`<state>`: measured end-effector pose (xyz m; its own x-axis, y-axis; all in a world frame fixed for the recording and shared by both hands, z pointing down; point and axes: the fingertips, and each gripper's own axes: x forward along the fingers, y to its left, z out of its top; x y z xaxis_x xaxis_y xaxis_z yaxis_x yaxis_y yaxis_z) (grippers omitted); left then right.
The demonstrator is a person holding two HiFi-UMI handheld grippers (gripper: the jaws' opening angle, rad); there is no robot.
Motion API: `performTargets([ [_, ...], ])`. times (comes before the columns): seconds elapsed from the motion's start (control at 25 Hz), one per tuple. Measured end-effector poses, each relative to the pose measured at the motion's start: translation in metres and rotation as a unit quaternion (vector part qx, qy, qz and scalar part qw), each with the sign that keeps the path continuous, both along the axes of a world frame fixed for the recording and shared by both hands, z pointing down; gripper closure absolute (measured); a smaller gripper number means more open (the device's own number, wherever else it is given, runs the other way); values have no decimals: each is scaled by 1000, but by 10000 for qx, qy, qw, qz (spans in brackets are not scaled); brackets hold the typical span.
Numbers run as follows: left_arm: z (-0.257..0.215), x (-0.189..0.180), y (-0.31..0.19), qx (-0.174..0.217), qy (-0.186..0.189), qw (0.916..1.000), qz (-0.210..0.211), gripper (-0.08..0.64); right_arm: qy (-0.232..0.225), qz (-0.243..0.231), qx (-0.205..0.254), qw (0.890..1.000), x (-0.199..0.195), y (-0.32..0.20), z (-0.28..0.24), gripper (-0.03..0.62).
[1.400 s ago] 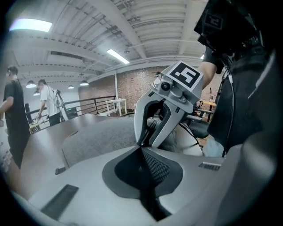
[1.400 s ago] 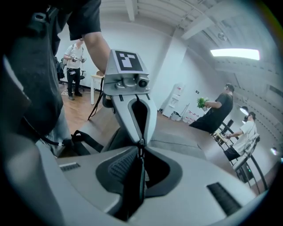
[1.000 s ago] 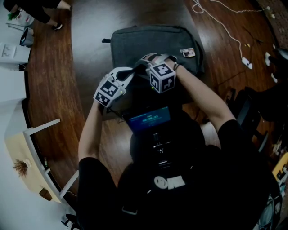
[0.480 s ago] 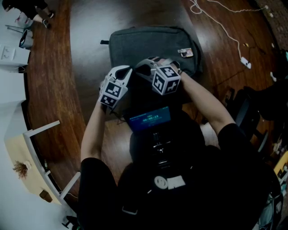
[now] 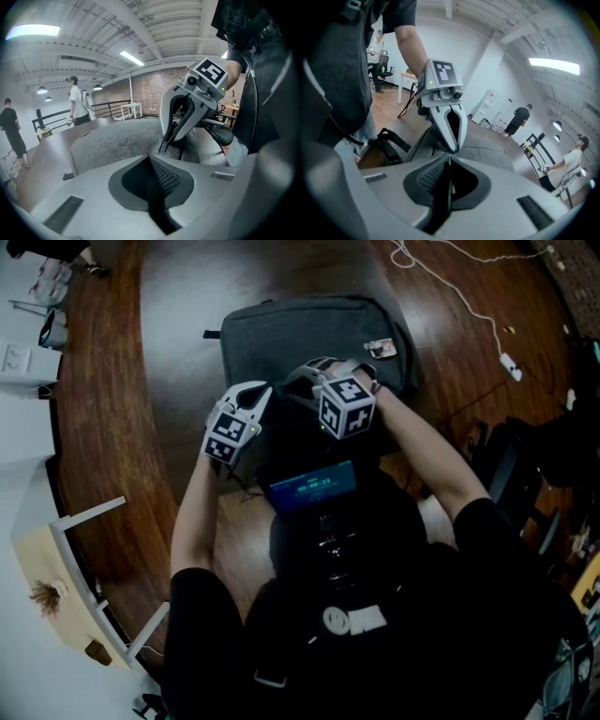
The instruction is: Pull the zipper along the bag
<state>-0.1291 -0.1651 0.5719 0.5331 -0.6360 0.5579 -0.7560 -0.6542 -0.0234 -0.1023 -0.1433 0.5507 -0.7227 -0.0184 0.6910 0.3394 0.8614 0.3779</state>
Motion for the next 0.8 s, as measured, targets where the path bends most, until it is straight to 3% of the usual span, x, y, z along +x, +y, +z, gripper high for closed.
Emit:
performTargets([
  [0.8,0,-28,7,-63,-101,9999,-84,555,-216,225,-502,9983,15,-8,-6,566],
])
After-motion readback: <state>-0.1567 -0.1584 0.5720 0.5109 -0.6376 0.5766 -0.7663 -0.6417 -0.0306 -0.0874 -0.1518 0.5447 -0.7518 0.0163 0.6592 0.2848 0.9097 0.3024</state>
